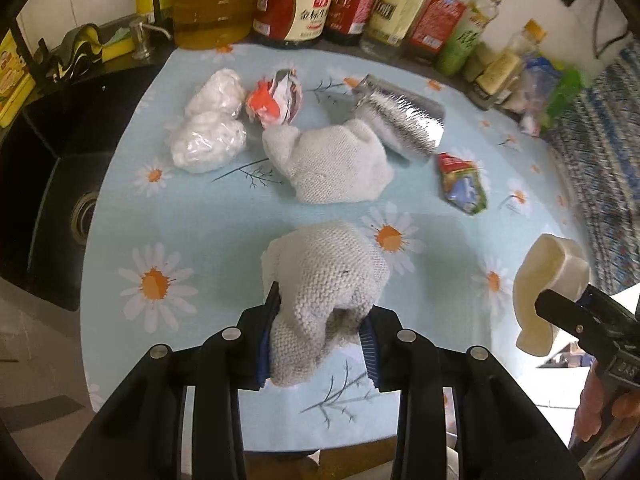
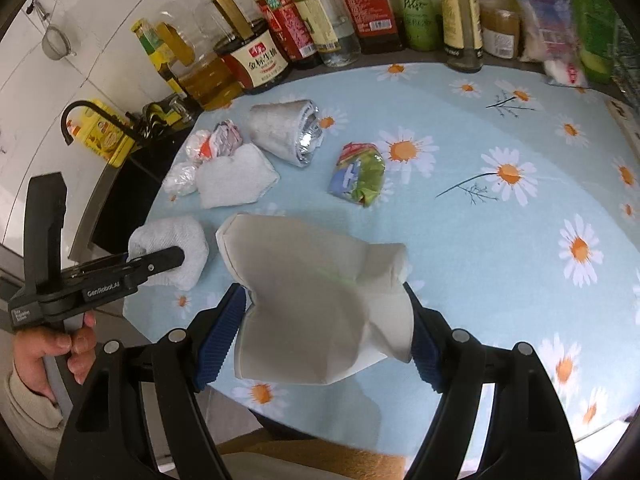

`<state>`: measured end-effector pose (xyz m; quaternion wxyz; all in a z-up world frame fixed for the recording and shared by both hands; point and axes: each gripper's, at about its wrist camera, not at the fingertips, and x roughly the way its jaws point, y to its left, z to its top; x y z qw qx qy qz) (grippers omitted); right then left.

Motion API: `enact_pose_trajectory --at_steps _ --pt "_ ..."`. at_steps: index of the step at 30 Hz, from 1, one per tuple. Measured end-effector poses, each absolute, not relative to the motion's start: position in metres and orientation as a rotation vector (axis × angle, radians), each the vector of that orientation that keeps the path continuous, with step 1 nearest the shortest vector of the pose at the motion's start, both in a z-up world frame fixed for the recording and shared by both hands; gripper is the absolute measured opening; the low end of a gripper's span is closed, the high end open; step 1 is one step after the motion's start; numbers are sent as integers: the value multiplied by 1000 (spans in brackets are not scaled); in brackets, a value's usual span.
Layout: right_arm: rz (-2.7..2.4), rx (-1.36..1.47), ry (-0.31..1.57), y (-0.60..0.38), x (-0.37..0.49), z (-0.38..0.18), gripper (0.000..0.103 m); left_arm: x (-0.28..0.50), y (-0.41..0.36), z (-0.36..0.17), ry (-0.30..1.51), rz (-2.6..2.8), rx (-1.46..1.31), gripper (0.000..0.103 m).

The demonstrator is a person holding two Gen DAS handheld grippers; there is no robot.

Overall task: Collect trash
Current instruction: 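Carry the tissue and cloth down over the trash bin with both tools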

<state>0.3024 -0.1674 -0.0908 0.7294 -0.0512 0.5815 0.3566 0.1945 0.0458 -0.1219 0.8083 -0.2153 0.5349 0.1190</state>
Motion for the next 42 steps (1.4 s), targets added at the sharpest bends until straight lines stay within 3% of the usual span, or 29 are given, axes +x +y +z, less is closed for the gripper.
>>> enact_pose_trajectory --at_steps 15,28,42 --pt "649 -41 1249 -149 200 -54 75 115 58 -91 1045 41 -425 34" --pt "561 50 1350 -140 123 -76 75 49 58 -104 1079 -96 -435 34" --pt "592 55 1471 -145 96 -114 75 12 34 -132 1160 -87 -485 34"
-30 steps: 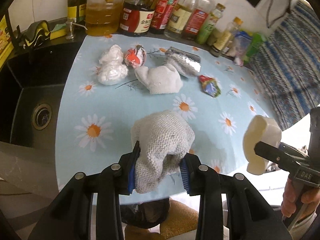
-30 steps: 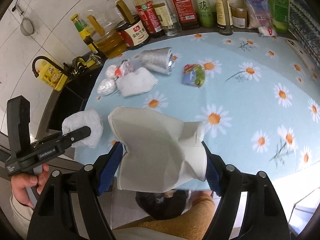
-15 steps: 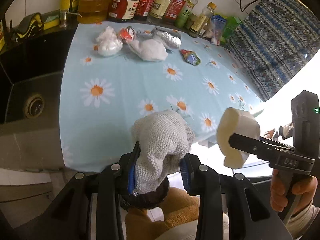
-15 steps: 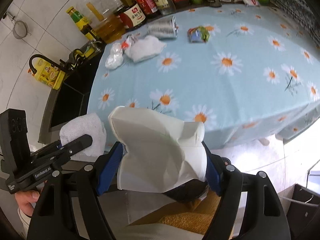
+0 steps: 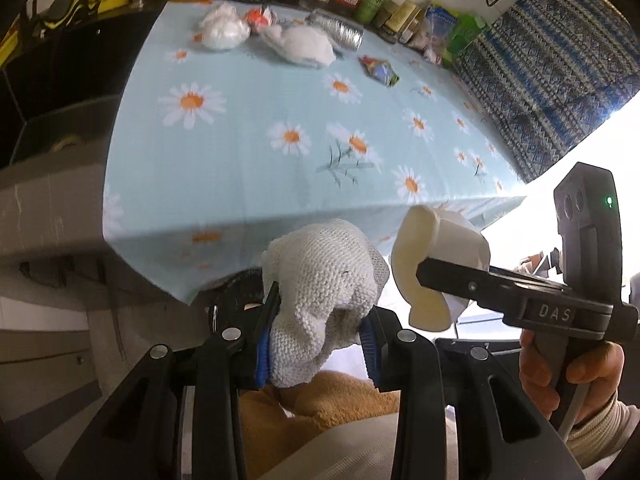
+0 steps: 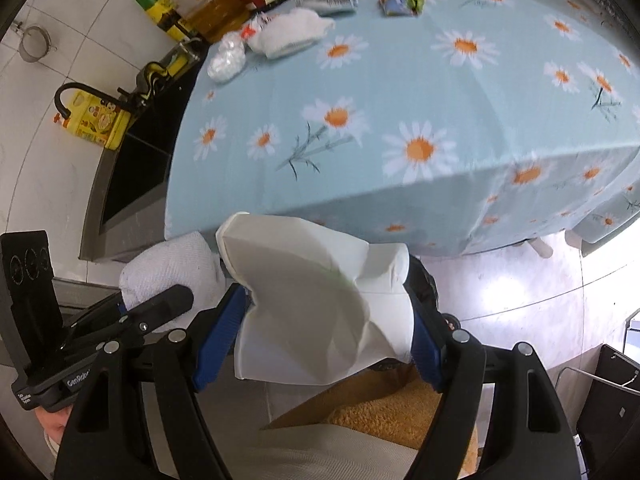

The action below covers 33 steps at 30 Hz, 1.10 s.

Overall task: Collect trash
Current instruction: 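Carry the tissue and cloth down over the trash bin with both tools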

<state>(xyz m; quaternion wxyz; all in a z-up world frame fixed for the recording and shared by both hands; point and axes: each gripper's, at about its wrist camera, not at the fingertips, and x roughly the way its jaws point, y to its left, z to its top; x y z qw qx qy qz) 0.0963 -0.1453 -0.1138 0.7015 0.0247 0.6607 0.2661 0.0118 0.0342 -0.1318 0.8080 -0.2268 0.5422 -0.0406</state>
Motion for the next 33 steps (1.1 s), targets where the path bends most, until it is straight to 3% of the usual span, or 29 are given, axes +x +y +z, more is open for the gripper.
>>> enact_pose_trajectory --at_steps 33 --pt "474 24 1837 -164 77 -262 76 -2 20 -289 1501 -5 -670 34"
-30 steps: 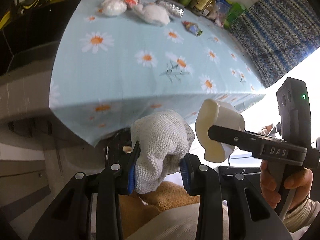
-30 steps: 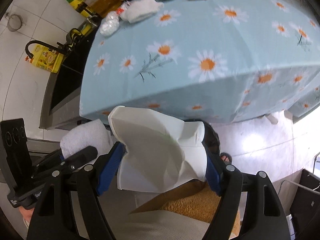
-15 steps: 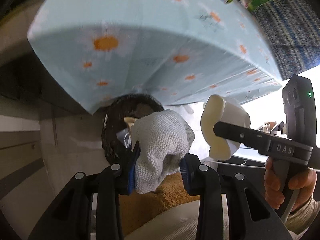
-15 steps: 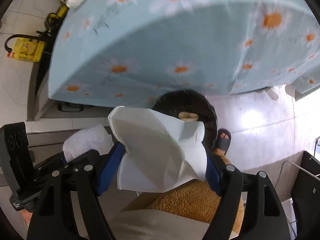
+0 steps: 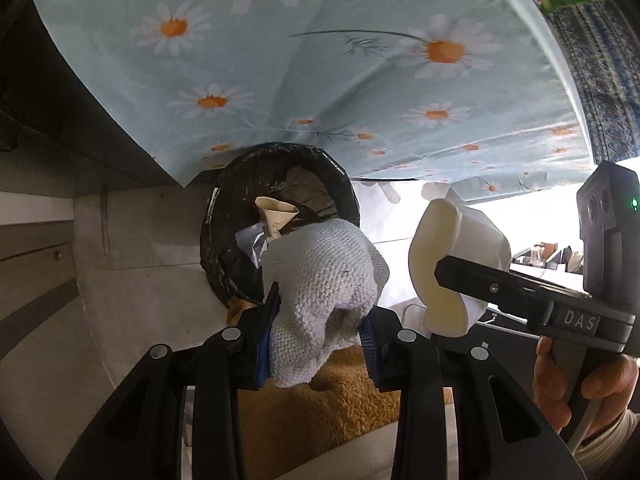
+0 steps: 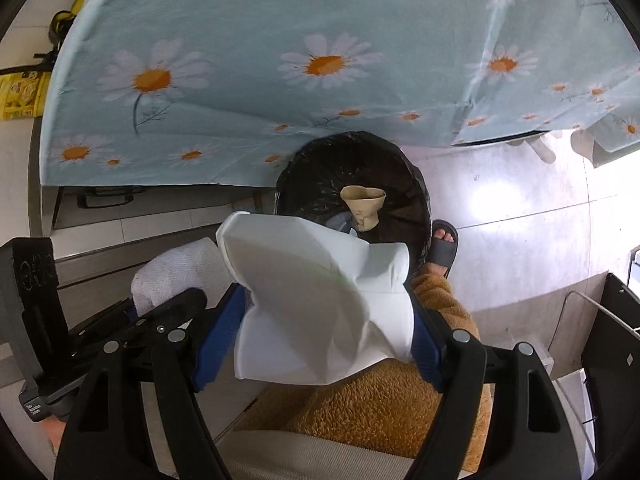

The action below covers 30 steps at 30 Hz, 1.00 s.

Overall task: Collect trash
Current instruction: 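Open the right tool over the bin while the left tool releases the cloth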

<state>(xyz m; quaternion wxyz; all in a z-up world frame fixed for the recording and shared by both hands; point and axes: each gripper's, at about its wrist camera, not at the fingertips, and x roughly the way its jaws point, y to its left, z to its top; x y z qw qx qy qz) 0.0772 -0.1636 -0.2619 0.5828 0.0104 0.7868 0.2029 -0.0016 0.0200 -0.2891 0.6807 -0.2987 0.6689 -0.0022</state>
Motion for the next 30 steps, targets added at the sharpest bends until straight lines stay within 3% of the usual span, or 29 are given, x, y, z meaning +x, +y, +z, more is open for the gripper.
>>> enact_pose_trajectory --at_steps 17,21,30 --pt "448 119 1891 -168 90 -279 77 8 19 -304 1546 3 -695 37" --pt "454 149 1897 -170 92 -278 84 7 21 -305 1551 8 -711 64" --pt "427 168 1892 -175 93 -274 84 5 27 -300 1542 14 -724 64"
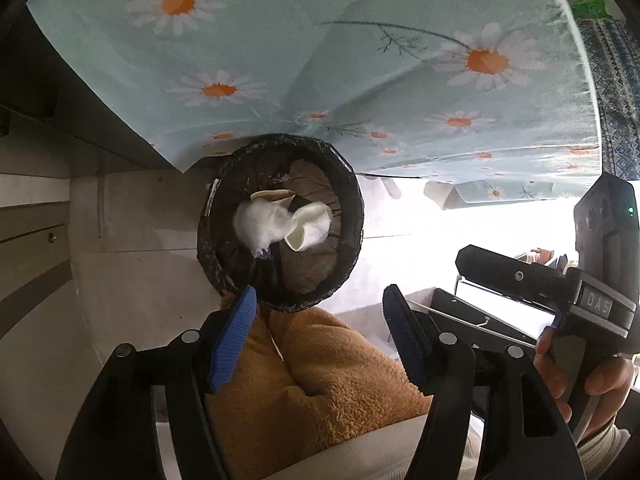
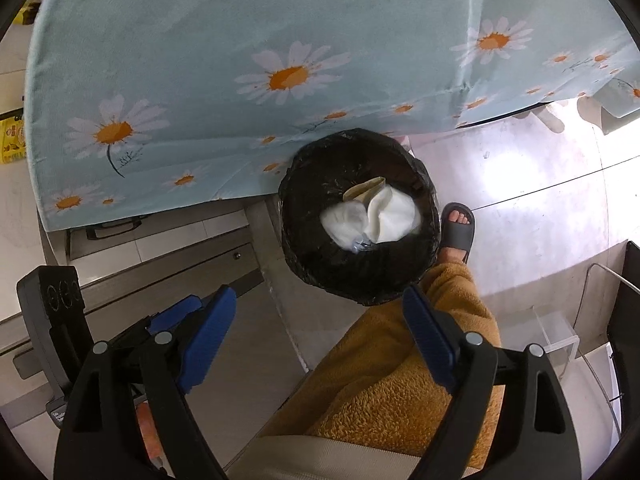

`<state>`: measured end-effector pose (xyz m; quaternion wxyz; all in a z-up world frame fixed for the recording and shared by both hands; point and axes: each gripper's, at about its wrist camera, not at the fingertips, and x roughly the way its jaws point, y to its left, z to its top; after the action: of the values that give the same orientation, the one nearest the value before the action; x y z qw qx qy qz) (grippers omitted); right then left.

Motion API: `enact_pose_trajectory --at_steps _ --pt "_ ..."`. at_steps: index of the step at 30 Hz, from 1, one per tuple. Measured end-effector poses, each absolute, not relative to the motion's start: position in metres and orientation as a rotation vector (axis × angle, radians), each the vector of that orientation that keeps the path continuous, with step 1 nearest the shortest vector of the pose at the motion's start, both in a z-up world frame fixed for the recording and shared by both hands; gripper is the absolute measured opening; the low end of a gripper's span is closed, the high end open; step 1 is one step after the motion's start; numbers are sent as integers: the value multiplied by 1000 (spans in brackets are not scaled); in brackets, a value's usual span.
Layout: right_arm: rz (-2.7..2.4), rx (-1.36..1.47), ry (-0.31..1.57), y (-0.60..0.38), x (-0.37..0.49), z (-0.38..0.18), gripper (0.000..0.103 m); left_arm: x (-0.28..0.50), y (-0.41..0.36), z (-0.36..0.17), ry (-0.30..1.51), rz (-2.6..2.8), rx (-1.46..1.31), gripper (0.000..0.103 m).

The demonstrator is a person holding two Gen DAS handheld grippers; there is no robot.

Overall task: Collect trash
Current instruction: 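Open the right tool over the bin while the left tool releases the cloth, then raise both tools back up over the table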

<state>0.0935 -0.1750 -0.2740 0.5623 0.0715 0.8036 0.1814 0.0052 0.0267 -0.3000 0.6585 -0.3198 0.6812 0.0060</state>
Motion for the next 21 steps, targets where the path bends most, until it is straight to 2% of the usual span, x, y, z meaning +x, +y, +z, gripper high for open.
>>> enact_pose_trajectory --at_steps 7,13,21 --pt "442 173 1836 -172 95 -247 84 5 35 -271 1490 8 -709 64" --pt "495 159 1763 -162 93 -209 84 6 42 -224 1405 -17 -656 64" --pt "568 127 1572 -142 96 -144 84 6 58 -167 1287 -47 -588 64"
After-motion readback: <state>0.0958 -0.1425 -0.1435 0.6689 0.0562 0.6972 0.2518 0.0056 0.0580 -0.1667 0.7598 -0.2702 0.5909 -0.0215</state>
